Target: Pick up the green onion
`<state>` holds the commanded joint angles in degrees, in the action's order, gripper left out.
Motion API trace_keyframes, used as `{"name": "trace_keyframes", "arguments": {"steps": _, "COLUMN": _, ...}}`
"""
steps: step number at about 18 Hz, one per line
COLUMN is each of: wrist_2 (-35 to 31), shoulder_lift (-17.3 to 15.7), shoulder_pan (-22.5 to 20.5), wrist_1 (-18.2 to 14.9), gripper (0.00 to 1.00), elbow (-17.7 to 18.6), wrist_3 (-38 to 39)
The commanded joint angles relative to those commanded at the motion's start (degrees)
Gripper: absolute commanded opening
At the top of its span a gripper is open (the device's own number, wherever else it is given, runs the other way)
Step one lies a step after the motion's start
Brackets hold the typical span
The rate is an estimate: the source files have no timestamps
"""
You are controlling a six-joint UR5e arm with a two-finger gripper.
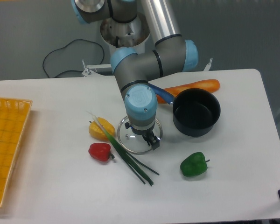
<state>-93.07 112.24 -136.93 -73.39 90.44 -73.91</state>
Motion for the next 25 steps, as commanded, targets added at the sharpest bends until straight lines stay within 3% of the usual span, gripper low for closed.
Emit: {"name": "trace_keyframes", "arguments": {"steps": 25, "wrist_2": 2.11, "shoulder_lift": -0.79, "shoulder_pan": -0.09, "wrist_1": 1.05, "gripper": 1.00, "elbow": 0.44, "wrist_3": 3.50}}
